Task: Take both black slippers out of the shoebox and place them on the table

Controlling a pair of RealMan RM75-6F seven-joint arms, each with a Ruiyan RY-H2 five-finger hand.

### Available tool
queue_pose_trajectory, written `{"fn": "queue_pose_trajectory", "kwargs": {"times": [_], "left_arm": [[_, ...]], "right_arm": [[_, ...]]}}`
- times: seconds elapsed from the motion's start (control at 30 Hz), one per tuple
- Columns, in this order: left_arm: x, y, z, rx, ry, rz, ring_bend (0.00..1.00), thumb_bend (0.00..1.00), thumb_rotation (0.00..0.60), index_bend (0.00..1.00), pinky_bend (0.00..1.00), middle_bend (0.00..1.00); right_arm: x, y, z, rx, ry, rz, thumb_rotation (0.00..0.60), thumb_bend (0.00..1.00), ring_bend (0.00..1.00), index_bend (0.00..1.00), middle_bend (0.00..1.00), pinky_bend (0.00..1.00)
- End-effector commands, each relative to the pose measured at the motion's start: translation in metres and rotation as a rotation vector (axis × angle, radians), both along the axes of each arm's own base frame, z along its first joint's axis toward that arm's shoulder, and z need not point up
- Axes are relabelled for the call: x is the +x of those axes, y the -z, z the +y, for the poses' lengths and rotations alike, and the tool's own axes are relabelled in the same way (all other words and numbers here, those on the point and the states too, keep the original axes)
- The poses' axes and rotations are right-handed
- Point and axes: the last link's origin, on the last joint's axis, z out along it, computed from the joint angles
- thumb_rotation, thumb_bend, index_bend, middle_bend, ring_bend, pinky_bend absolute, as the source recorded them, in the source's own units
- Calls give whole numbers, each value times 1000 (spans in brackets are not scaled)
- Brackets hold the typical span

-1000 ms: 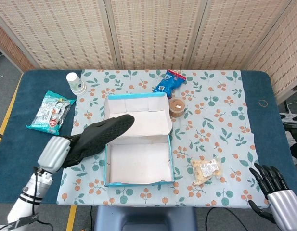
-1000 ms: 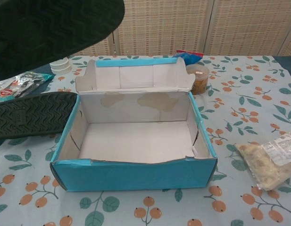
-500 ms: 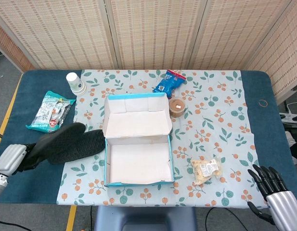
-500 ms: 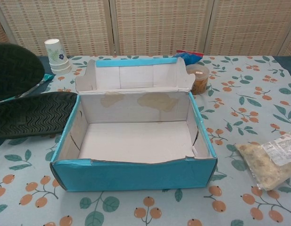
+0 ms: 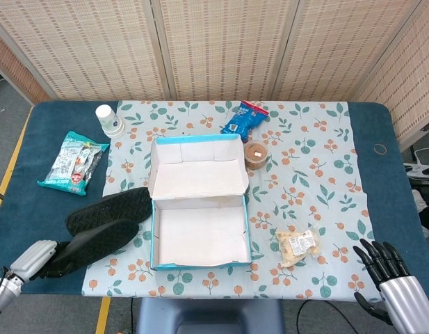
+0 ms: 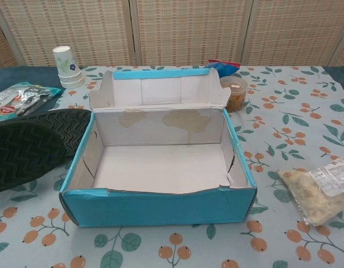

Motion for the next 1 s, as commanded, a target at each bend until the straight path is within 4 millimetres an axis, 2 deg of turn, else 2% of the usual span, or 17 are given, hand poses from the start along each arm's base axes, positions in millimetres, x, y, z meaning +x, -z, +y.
{"fn": "queue_pose_trajectory", "kwargs": {"times": [0.03,0.07,0.13,0.17,0.2,0.3,0.33,0.4,0.53,0.73,0.83,1.0], "left_arm": [[-2,9,5,-15,-7,14,505,677,600,831,525,691],[-1,13,8,-19,-11,12,496,671,600,813,519,671],[0,17,12,-18,-12,7,442,654,600,714,494,572],[0,20,14,-18,-11,13,394,643,600,614,478,483],[-1,21,16,-19,-10,26,314,619,600,458,455,350],[-2,22,19,-4,-21,47,105,547,600,134,388,57],[-2,21,19,7,-24,44,58,529,600,79,368,16],[-1,17,20,43,-24,24,3,492,600,11,329,0],[6,5,20,132,21,-36,0,465,600,0,289,0],[11,-3,19,152,57,-17,0,454,600,0,272,0],[18,-8,20,218,85,-27,0,455,600,1,263,0],[36,-28,12,369,116,-148,0,459,600,58,263,0]], "right_arm": [[0,0,0,-3,2,0,566,156,0,0,0,0],[0,0,0,-1,3,0,567,156,0,0,0,0],[0,1,0,2,2,3,567,156,0,0,0,0],[0,1,0,3,1,3,567,156,0,0,0,0],[0,1,0,3,1,3,567,156,0,0,0,0],[-1,0,0,-2,4,1,567,156,0,0,0,0],[-1,-1,0,-4,5,0,567,156,0,0,0,0],[-2,-2,0,-7,8,-1,567,156,0,0,0,0],[-2,-2,0,-5,8,-1,567,156,0,0,0,0],[-1,0,1,4,3,4,566,156,0,0,0,0],[-1,0,2,2,3,3,566,156,0,0,0,0],[-1,-1,1,-3,5,3,567,156,0,0,0,0]]}}
